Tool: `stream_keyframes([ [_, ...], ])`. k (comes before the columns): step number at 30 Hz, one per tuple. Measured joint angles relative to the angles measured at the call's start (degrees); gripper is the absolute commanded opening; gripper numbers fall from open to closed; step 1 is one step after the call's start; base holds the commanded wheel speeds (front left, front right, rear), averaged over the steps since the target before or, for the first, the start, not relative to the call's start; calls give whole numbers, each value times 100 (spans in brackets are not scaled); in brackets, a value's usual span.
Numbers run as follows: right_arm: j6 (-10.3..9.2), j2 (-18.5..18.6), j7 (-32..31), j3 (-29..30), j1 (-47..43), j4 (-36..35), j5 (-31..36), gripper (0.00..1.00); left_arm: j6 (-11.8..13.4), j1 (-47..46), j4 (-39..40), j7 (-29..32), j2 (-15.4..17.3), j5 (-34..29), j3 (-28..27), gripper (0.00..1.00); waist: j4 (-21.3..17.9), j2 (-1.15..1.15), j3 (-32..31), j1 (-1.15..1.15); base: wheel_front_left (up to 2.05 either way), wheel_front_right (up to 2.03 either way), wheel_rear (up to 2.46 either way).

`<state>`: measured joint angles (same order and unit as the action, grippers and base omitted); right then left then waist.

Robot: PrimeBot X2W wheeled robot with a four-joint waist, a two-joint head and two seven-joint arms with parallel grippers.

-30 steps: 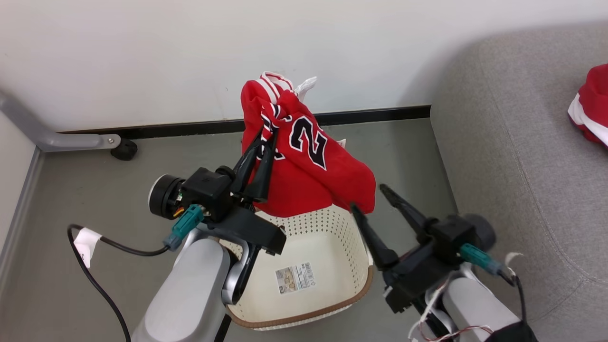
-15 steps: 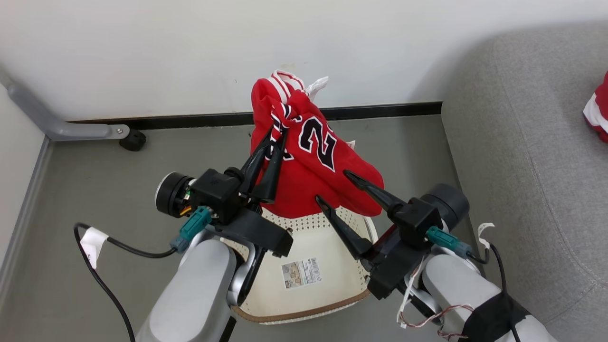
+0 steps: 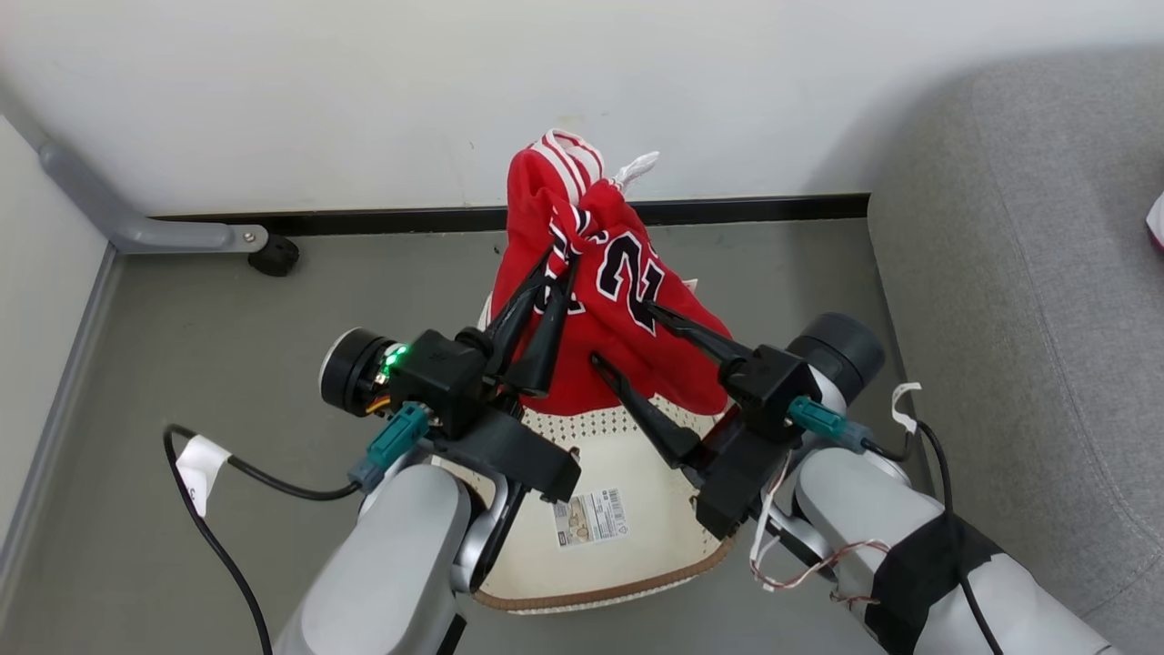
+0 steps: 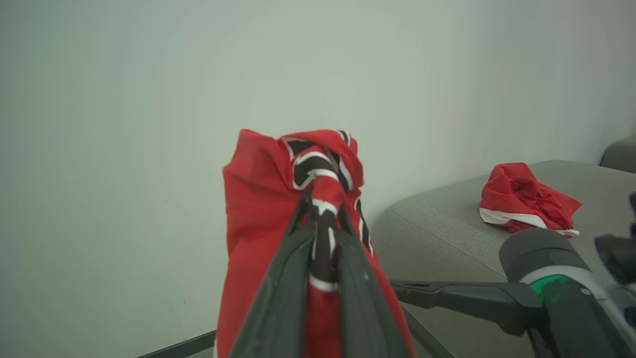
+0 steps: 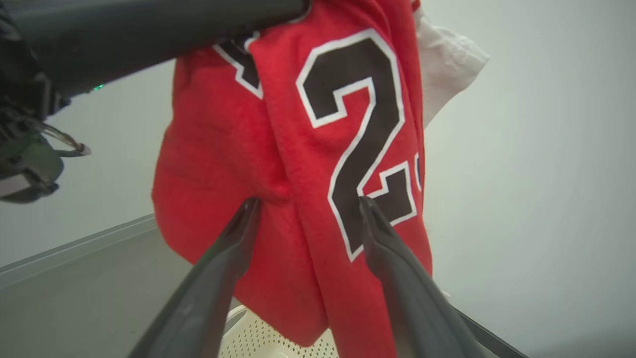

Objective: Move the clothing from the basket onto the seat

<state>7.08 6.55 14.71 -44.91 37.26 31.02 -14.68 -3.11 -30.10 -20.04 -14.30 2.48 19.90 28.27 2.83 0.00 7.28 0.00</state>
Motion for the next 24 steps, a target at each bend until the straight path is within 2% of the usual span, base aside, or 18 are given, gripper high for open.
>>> stream_keyframes([
  [10,7,-81,0,-288,441,556,-112,98,-44,-1,14,0,-1,0,188,0,83,0,-25,0,0,0,0],
  [11,7,-90,0,-311,462,592,-131,91,-44,-1,14,0,-1,1,202,0,91,0,-27,0,0,0,0],
  [12,7,-98,0,-335,479,633,-163,79,-44,-1,13,0,0,1,216,0,99,0,-29,0,0,0,0],
  [13,7,-103,0,-358,499,676,-202,58,-44,-1,13,0,-1,1,229,0,109,0,-31,0,0,0,0],
  [14,7,-108,0,-379,526,716,-248,41,-44,-1,13,0,-1,1,237,0,117,0,-34,0,0,0,0],
  [15,7,-109,0,-392,554,748,-287,2,-44,-1,13,0,-1,1,246,0,126,0,-36,0,0,0,0],
  [16,7,-111,0,-407,581,779,-311,0,-45,-1,13,0,-1,2,254,0,134,0,-38,0,0,0,0],
  [24,7,-158,0,-450,635,835,-538,0,-32,7,8,0,-1,18,212,0,123,0,-29,0,0,0,0],
])
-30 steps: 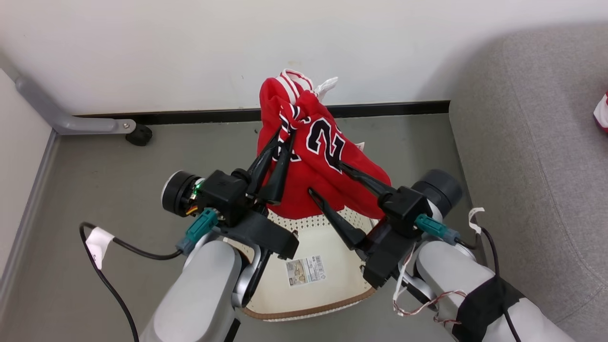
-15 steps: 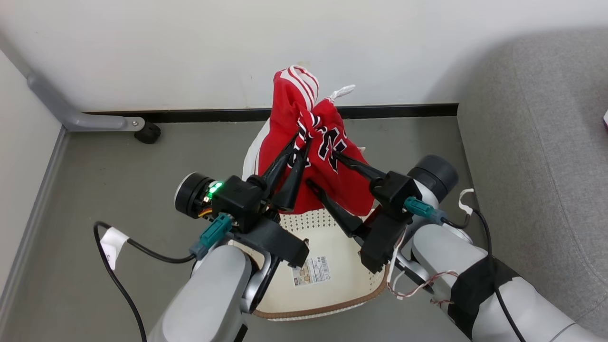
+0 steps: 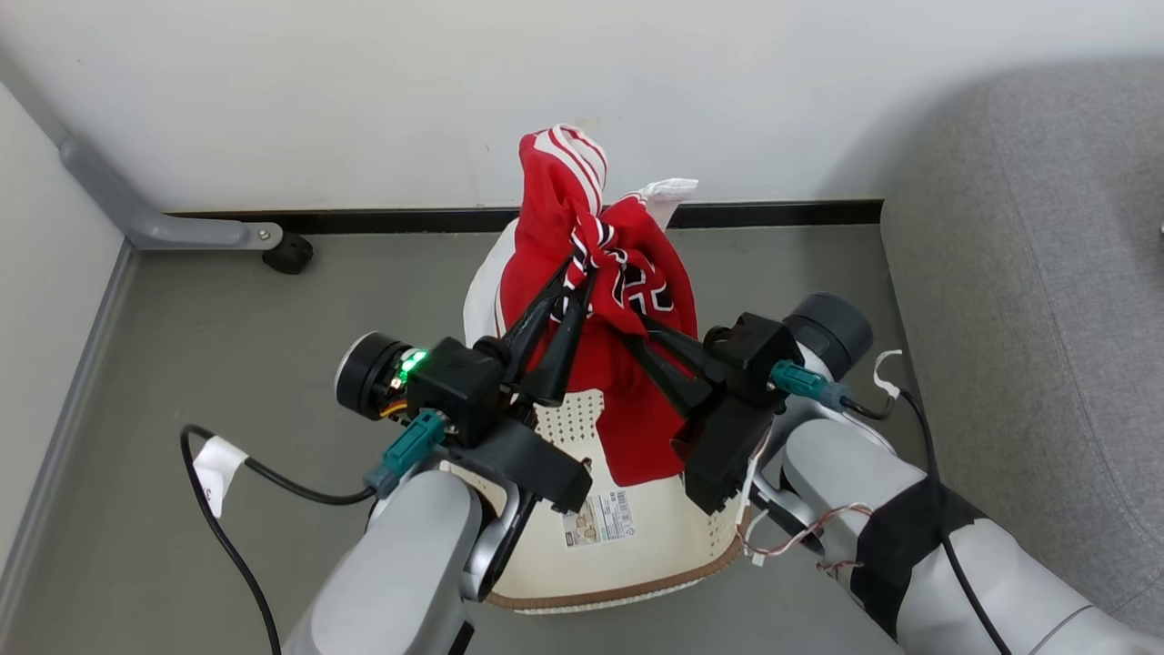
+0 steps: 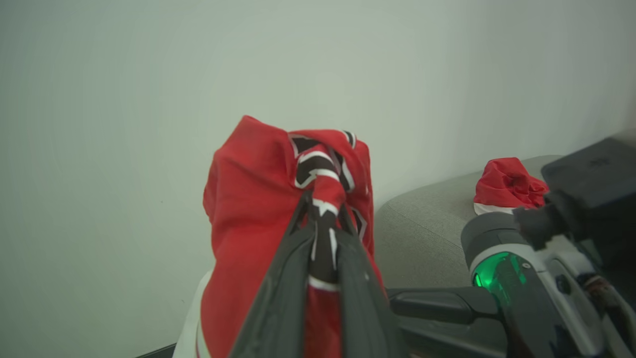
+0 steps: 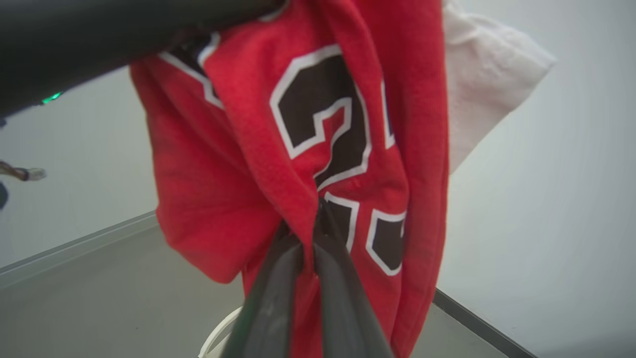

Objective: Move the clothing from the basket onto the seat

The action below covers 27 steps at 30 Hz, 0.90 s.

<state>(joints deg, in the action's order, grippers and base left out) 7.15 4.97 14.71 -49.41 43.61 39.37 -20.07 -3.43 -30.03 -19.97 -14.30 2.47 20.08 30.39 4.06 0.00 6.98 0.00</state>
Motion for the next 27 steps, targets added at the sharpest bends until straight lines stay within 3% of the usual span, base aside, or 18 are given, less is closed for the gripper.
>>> stream_keyframes([
  [4,0,1,-1,-9,13,-1,-134,0,48,1,-48,0,-1,0,-37,0,-66,0,27,0,0,0,0],
  [6,0,8,-1,14,12,0,-179,0,48,-1,-78,-1,-3,1,-36,64,-99,0,42,0,0,0,0],
  [7,0,23,-1,37,12,-1,-197,0,48,-1,-110,-1,-7,1,-33,100,-111,0,49,0,0,0,0],
  [27,0,378,-1,602,22,-328,-471,0,9,272,-421,-1,81,1,-78,100,-490,0,40,0,0,0,0],
])
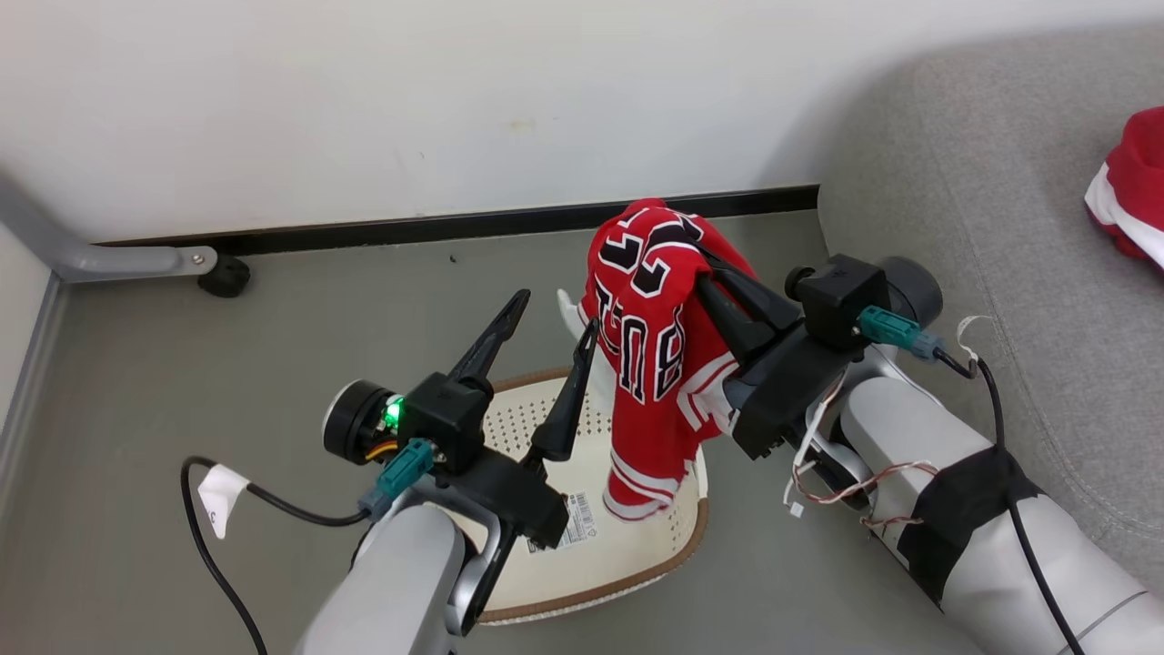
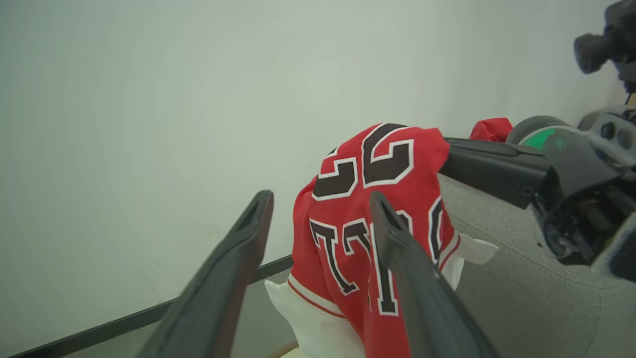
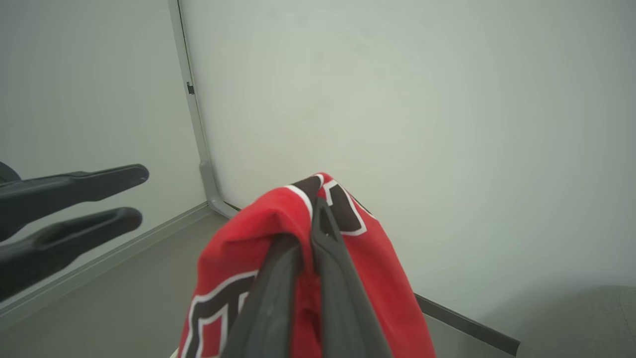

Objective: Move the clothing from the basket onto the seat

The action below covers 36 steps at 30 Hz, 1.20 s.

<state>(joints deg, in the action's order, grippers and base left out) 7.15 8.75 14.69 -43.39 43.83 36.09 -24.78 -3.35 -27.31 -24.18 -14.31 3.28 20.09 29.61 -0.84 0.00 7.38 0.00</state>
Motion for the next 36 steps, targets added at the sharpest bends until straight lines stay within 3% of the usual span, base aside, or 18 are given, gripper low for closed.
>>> stream_keyframes([
  [22,-4,103,0,339,-358,-420,-35,0,-132,377,-181,0,-11,0,82,100,-941,0,-163,0,0,0,0],
  [36,-67,174,0,550,-585,-790,-34,0,-223,498,-243,0,-14,0,93,100,-1739,0,-252,0,0,0,0],
])
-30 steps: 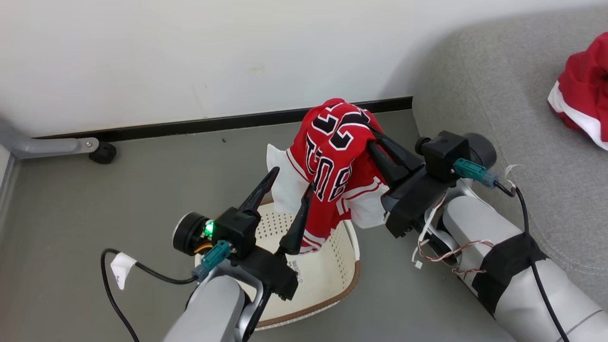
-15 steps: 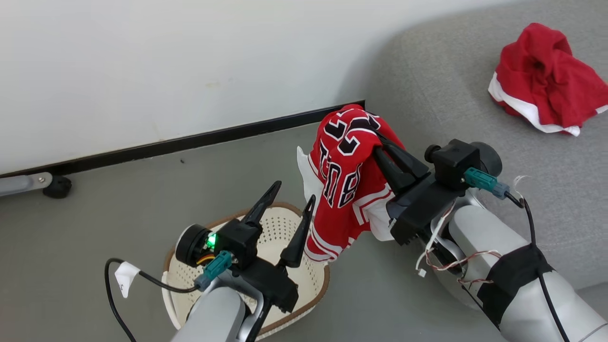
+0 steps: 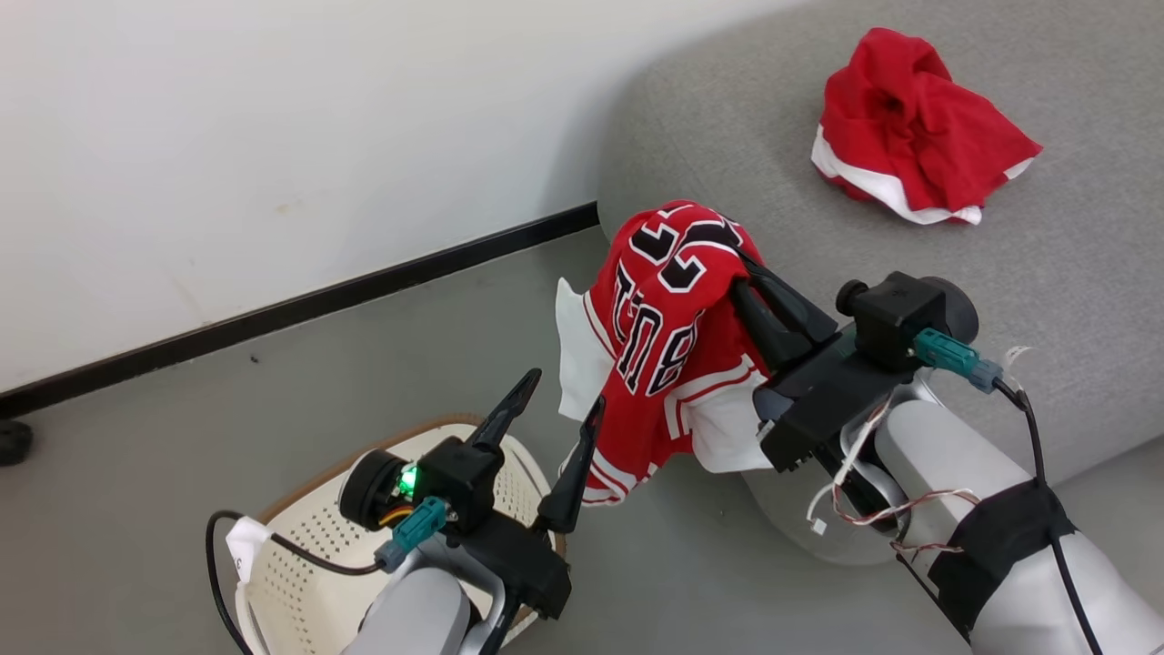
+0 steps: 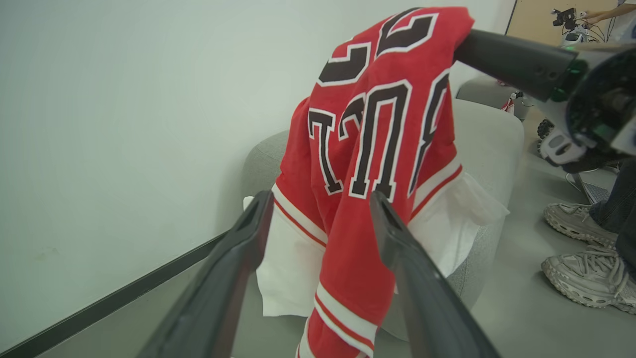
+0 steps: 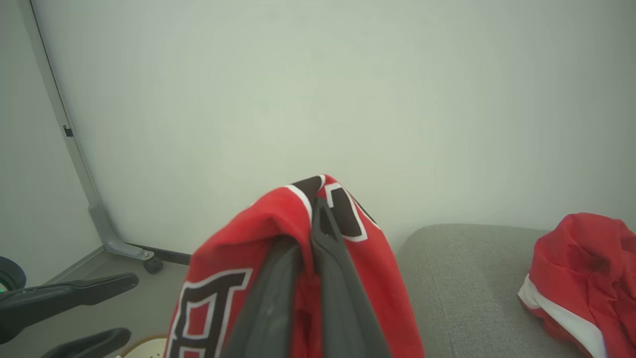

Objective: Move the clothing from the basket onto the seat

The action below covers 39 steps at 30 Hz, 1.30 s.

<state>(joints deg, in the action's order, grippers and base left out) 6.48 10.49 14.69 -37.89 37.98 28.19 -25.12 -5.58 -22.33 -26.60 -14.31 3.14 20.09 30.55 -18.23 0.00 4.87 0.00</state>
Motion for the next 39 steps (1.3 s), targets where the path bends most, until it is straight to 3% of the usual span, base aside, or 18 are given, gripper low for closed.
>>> stream_keyframes([
  [17,-182,421,0,454,-498,-602,-9,0,-48,169,-133,0,-9,34,116,100,-794,0,-18,0,0,0,0],
  [25,-359,765,0,926,-460,-948,27,0,-51,165,-203,0,-8,-12,214,100,-834,0,156,0,0,0,0],
  [31,-549,1205,1,1435,-29,-1055,99,0,-55,138,-246,0,-9,-52,285,100,-779,0,339,0,0,0,0],
  [39,-656,1626,1,1946,489,-1007,107,0,-56,106,-274,0,-5,-148,327,100,-666,0,669,0,0,0,0],
])
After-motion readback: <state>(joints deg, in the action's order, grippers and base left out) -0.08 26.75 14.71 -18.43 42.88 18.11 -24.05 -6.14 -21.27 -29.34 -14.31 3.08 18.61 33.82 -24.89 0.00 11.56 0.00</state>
